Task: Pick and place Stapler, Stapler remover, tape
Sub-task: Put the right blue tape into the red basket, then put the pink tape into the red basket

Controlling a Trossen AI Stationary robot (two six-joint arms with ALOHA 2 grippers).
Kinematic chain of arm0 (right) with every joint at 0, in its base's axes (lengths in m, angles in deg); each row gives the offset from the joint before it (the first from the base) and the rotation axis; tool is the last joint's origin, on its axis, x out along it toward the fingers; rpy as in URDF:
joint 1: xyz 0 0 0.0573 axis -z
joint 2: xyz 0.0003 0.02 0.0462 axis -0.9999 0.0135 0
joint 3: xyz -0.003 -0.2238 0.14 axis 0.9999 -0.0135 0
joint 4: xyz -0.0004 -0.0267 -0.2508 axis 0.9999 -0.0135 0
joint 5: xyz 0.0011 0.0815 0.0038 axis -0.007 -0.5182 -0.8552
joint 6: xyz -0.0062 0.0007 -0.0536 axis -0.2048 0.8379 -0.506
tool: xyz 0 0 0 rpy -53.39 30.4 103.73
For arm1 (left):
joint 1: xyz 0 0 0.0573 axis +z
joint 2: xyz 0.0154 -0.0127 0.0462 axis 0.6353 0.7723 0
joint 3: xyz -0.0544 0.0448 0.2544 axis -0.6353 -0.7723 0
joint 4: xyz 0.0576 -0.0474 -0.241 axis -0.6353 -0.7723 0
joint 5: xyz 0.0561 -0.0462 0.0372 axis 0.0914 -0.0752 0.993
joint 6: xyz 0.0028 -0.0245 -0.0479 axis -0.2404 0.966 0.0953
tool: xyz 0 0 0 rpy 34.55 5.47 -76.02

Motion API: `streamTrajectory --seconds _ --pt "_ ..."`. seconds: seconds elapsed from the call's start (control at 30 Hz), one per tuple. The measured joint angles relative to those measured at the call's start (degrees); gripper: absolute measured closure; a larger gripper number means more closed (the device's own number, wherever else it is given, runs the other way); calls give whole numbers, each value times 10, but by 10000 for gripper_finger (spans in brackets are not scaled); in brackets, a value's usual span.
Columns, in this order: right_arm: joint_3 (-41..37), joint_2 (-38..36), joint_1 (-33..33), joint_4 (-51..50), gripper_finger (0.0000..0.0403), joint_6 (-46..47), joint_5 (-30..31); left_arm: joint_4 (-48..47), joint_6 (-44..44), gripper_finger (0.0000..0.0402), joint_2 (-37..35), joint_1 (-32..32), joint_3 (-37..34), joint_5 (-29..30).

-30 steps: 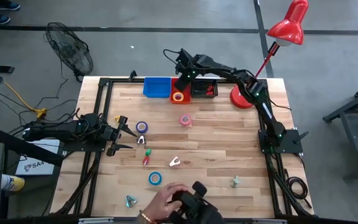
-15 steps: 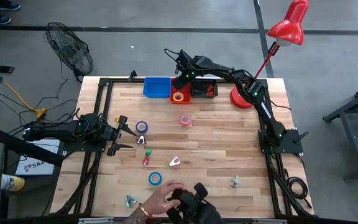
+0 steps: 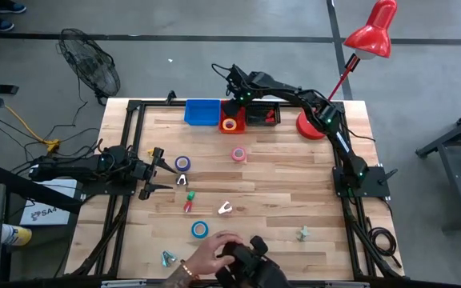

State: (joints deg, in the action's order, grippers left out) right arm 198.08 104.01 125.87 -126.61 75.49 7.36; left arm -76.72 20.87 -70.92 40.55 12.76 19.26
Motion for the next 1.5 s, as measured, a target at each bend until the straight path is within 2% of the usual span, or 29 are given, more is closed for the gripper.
streamTrajectory --seconds 0.43,0.7,0.97,1.13,1.23,1.33,1.5 --pt "0 -1 2 -30 272 -88 -79 0 0 154 0 0 0 1" --pt "0 -25 5 -32 272 -179 -62 0 0 154 0 0 0 1" --pt "0 -71 -3 -69 272 -355 -151 0 0 154 0 0 0 1" --pt "1 -81 -26 -104 272 -431 -208 0 0 154 0 0 0 1" --pt "1 -81 -43 -130 272 -444 -232 0 0 154 0 0 0 1" --pt "1 -81 -61 -142 272 -443 -227 0 0 154 0 0 0 1" --pt "1 -81 -80 -123 272 -337 -209 0 0 154 0 0 0 1"
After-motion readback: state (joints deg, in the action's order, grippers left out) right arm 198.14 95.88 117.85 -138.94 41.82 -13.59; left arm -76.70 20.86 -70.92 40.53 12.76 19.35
